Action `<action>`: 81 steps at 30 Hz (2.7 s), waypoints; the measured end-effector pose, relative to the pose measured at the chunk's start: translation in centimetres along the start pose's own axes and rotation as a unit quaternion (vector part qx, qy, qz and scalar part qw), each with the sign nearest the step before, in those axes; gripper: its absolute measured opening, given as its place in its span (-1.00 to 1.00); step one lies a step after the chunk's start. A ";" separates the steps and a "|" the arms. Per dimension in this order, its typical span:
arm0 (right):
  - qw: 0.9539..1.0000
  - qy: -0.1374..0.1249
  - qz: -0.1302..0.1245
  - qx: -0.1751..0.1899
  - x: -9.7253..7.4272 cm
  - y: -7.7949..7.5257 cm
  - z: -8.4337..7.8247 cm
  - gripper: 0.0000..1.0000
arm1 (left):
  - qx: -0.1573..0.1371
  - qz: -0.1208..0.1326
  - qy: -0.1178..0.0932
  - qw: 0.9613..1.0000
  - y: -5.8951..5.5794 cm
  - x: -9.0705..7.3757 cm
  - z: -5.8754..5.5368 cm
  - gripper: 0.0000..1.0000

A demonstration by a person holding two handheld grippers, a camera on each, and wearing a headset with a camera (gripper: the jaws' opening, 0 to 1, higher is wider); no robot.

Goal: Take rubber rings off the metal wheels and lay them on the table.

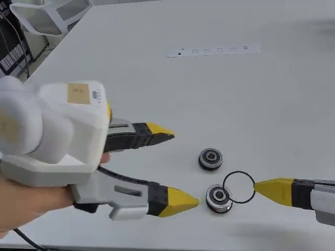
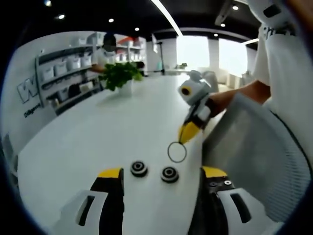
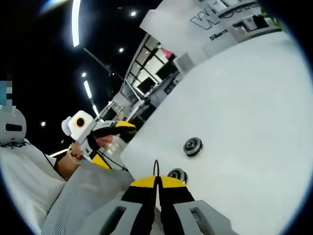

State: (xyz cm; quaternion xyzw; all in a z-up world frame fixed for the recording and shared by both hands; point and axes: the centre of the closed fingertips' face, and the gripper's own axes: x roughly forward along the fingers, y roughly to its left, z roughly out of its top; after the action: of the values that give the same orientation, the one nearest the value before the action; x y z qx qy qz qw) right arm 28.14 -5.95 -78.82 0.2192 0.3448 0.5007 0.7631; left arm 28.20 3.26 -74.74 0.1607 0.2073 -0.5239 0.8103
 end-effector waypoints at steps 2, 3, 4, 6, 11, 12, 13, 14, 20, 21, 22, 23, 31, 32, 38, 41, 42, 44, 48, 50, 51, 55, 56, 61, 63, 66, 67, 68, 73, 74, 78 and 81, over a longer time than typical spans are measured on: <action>1.000 -0.007 0.004 -0.001 -0.1 0.3 0.6 -1.00 | -0.005 0.018 -0.006 1.000 0.3 -1.2 0.1 0.33; 1.000 -0.011 0.008 0.000 -0.1 0.5 0.9 -1.00 | -0.007 0.024 -0.007 1.000 0.4 -1.6 0.0 0.35; 1.000 -0.014 0.011 0.001 -0.1 0.7 1.2 -1.00 | -0.010 0.031 -0.009 0.999 0.5 -2.1 0.0 0.38; 1.000 -0.022 0.019 0.001 -0.1 1.1 1.9 -1.00 | -0.014 0.051 -0.012 0.999 0.9 -3.1 -0.1 0.41; 0.999 -0.022 0.028 -0.013 0.2 1.8 3.0 -1.00 | -0.028 0.098 -0.008 0.995 1.9 -5.7 -0.9 0.52; 0.999 -0.018 0.027 -0.019 0.4 1.8 3.1 -1.00 | -0.031 0.105 -0.007 0.994 2.0 -6.1 -1.1 0.57; 0.999 -0.015 0.027 -0.022 0.4 1.8 3.2 -1.00 | -0.033 0.115 -0.007 0.993 2.2 -6.7 -1.4 0.59; 0.999 -0.013 0.028 -0.025 0.5 1.9 3.3 -1.00 | -0.035 0.120 -0.006 0.992 2.2 -7.1 -1.6 0.60; 0.998 0.003 0.041 -0.046 1.7 2.6 4.2 -1.00 | -0.061 0.160 -0.003 0.985 2.3 -9.4 -3.4 0.73; 0.998 0.006 0.044 -0.049 1.9 2.7 4.3 -1.00 | -0.064 0.160 -0.001 0.985 2.1 -9.6 -3.6 0.76; 0.997 0.009 0.048 -0.055 2.3 3.0 4.5 -1.00 | -0.070 0.162 -0.002 0.984 1.9 -9.8 -3.9 0.78; 0.997 0.011 0.050 -0.058 2.5 3.1 4.6 -1.00 | -0.076 0.165 -0.003 0.983 1.7 -10.0 -4.1 0.80; 0.993 0.039 0.074 -0.081 4.8 4.1 4.8 -1.00 | -0.119 0.180 -0.024 0.976 1.3 -10.4 -5.0 0.93; 0.992 0.047 0.076 -0.086 5.2 4.2 4.7 -1.00 | -0.122 0.178 -0.025 0.976 1.2 -10.3 -5.0 0.95; 0.990 0.074 0.077 -0.095 6.5 3.9 3.9 -1.00 | -0.125 0.171 -0.011 0.977 0.6 -9.6 -5.7 1.00; 0.988 0.092 0.071 -0.099 7.3 3.4 3.0 -1.00 | -0.129 0.170 -0.006 0.977 0.6 -9.5 -6.0 1.00; 0.988 0.096 0.071 -0.099 7.5 3.3 2.8 -1.00 | -0.133 0.168 -0.005 0.977 0.5 -9.4 -6.1 1.00; 0.987 0.110 0.070 -0.098 8.0 3.0 2.1 -1.00 | -0.132 0.166 0.002 0.977 0.4 -9.1 -6.3 1.00; 0.983 0.139 0.065 -0.103 8.7 2.5 0.7 -1.00 | -0.124 0.164 0.015 0.979 0.2 -8.8 -6.6 1.00; 0.980 0.155 0.062 -0.104 9.0 2.2 -0.1 -1.00 | -0.127 0.165 0.013 0.978 0.3 -8.8 -6.7 1.00; 0.979 0.161 0.059 -0.106 9.2 2.0 -0.4 -1.00 | -0.128 0.166 0.012 0.978 0.3 -8.8 -6.7 1.00; 0.977 0.181 0.037 -0.109 9.9 0.9 -1.5 -1.00 | -0.127 0.166 0.021 0.978 0.2 -8.6 -7.0 1.00; 0.976 0.184 0.034 -0.109 10.1 0.7 -1.7 -1.00 | -0.123 0.165 0.028 0.978 0.2 -8.6 -7.2 1.00; 0.974 0.200 0.010 -0.111 10.5 -0.6 -2.5 -1.00 | -0.111 0.162 0.061 0.979 0.0 -8.4 -8.1 1.00; 0.973 0.202 0.003 -0.112 10.5 -1.0 -2.6 -1.00 | -0.114 0.162 0.056 0.979 0.0 -8.5 -8.0 1.00; 0.973 0.203 -0.005 -0.109 10.6 -1.5 -2.7 -1.00 | -0.115 0.163 0.056 0.978 0.0 -8.5 -8.0 1.00; 0.973 0.202 -0.006 -0.109 10.6 -1.6 -2.7 -1.00 | -0.115 0.163 0.057 0.978 0.0 -8.5 -8.1 1.00; 0.973 0.201 -0.007 -0.109 10.7 -1.6 -2.7 -0.99 | -0.115 0.163 0.060 0.978 0.0 -8.4 -8.2 1.00; 0.972 0.203 -0.021 -0.118 10.6 -2.2 -2.8 -0.83 | -0.116 0.161 0.061 0.978 -0.1 -8.4 -8.2 1.00; 0.972 0.202 -0.022 -0.122 10.6 -2.3 -2.7 -0.81 | -0.116 0.162 0.062 0.978 -0.1 -8.5 -8.3 1.00; 0.972 0.195 -0.033 -0.129 10.1 -3.1 -2.3 -0.73 | -0.117 0.161 0.063 0.978 -0.1 -8.5 -8.3 1.00; 0.976 0.183 -0.032 -0.114 9.9 -3.0 -1.9 -0.72 | -0.117 0.158 0.067 0.978 -0.2 -8.4 -8.4 1.00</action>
State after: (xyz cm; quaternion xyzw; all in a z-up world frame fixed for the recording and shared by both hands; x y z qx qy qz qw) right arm 31.18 1.86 -85.18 0.0246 0.4259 0.5433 0.7231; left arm 23.56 13.79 -77.74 0.1299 0.2928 -0.3497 0.8804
